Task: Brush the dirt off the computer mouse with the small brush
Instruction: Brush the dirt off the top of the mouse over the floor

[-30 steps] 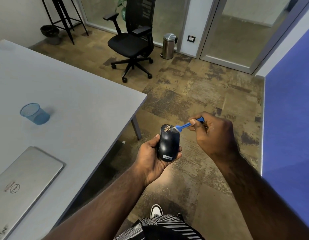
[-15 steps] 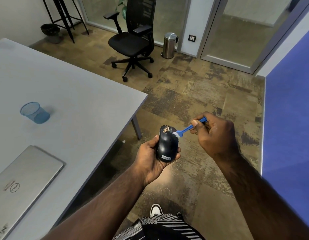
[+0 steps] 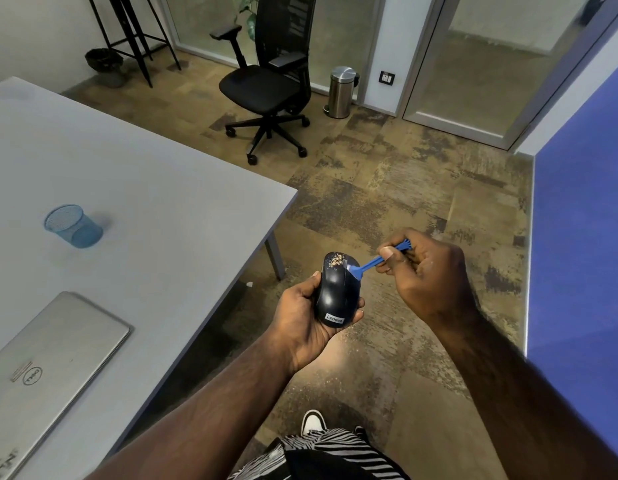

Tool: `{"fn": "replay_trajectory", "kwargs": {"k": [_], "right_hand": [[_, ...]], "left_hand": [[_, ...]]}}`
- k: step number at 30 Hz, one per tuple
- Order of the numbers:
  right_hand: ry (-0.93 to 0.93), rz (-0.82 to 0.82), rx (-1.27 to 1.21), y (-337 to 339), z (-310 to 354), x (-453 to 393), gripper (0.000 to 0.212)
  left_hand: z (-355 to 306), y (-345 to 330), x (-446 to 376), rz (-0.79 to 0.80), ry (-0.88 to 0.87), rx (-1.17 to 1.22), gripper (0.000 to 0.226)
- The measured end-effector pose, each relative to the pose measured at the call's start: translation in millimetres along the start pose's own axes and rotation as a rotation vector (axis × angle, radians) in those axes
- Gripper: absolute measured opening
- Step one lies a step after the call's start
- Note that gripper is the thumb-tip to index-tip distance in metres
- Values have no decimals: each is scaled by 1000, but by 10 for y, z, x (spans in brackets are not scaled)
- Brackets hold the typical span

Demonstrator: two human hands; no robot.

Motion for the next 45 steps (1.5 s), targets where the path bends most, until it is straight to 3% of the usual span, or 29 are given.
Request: {"fn": "replay_trajectory", "kwargs": {"k": [4, 9, 13, 18, 22, 27, 35, 40, 45], "right_hand": [[-31, -49, 31, 51, -52, -32, 9], [-20, 25, -54, -16, -30, -12, 12], [-59, -57, 13, 66, -124, -39, 9], [-38, 7, -69, 1, -60, -14, 12], [-67, -54, -23, 70, -116, -33, 8], [9, 73, -117, -18, 57, 19, 19], [148, -32, 14, 67, 185, 34, 16], [219, 62, -66, -45, 331, 83, 13], [183, -28, 81, -15, 281, -8, 11]], "left_hand": [[6, 16, 1, 0, 3, 12, 46], [-14, 15, -10, 1, 0, 15, 47], [-5, 10, -10, 5, 7, 22, 49], [-17, 16, -18, 4, -1, 16, 47], [-13, 5, -18, 16, -8, 7, 47], [-19, 13, -27, 27, -20, 20, 48], [-8, 33, -24, 14, -15, 13, 48], [-2, 16, -19, 20, -24, 4, 48], [29, 24, -21, 11, -2, 8, 47]]}}
Point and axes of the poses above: each hand's wrist, its own x-axis away from the middle knuckle, its own y-axis out of the back of the hand, z = x × y, the point moved 8 cm from there along -x, towards the middle knuckle, and after that the axes turned 5 degrees about y, right-handed, at the moved point
